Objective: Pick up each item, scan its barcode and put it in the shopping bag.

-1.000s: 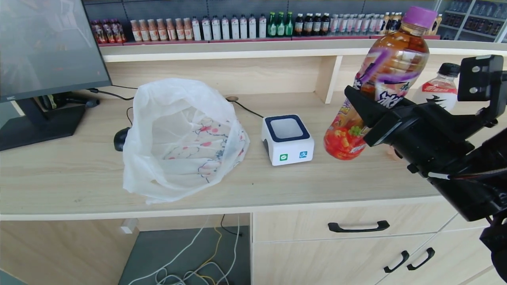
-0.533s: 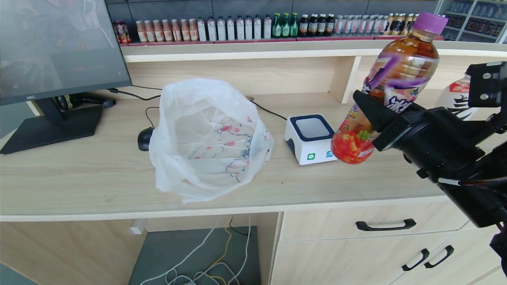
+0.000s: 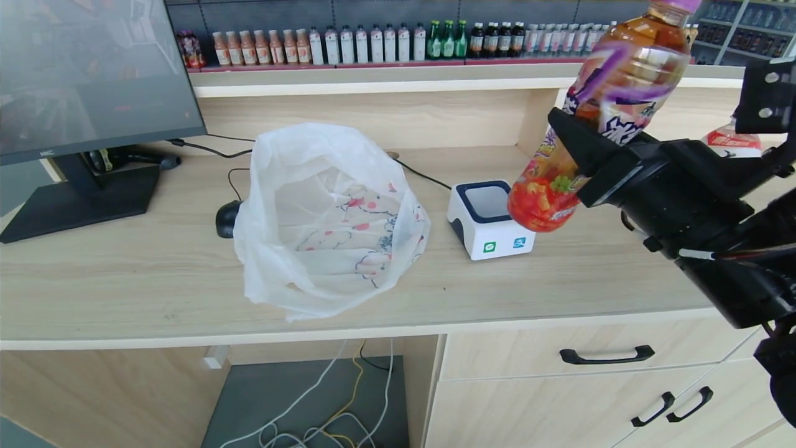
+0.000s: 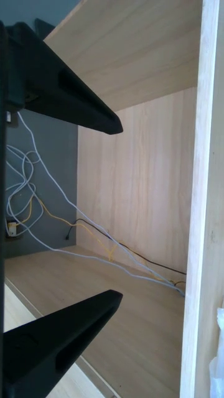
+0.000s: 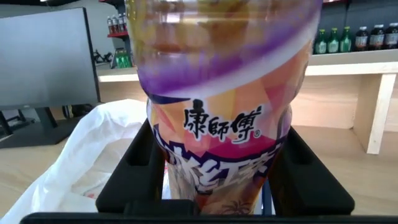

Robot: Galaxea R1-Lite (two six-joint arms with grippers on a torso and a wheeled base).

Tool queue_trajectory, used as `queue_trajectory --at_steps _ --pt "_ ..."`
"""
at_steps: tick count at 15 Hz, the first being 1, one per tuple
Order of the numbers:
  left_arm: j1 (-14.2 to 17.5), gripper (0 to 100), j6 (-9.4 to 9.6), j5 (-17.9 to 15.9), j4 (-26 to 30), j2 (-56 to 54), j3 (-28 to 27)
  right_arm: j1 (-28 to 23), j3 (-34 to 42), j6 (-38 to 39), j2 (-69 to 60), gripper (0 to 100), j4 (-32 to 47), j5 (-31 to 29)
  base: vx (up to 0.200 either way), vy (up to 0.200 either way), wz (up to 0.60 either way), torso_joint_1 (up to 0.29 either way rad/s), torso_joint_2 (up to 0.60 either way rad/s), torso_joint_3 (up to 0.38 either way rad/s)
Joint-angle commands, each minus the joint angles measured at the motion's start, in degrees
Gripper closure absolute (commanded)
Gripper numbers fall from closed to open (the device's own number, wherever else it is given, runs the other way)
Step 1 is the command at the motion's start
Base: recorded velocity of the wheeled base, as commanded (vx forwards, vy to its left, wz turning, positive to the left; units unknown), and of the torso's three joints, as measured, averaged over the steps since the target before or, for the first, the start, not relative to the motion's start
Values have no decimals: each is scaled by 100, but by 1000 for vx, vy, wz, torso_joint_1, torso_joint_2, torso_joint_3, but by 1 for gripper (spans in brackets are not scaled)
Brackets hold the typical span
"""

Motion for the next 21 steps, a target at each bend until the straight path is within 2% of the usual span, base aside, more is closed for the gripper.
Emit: queue_trajectory --at_steps 1,5,7,9,11,17,21 --pt "4 0 -5 1 -4 -2 0 119 -398 203 340 100 124 -13 0 0 0 0 0 0" --pt "4 0 4 1 -4 -2 0 172 -1171 906 630 100 493 -109 0 0 0 0 0 0" --pt "-5 0 4 1 -4 -2 0 163 -1646 1671 771 100 889 -144 0 0 0 0 0 0" --pt "4 0 4 1 -4 -2 0 119 -2112 2567 991 100 1249 -461 0 0 0 0 0 0" --pt "4 0 4 -7 -4 -2 0 -56 -2349 3077 1175 100 1443 -549 0 0 0 0 0 0" --pt "4 0 4 1 -4 -2 0 -382 -2446 4905 1483 100 1820 -724 0 0 0 0 0 0" --pt "4 0 4 1 -4 -2 0 -557 -2428 5740 1544 100 1908 -724 0 0 0 0 0 0"
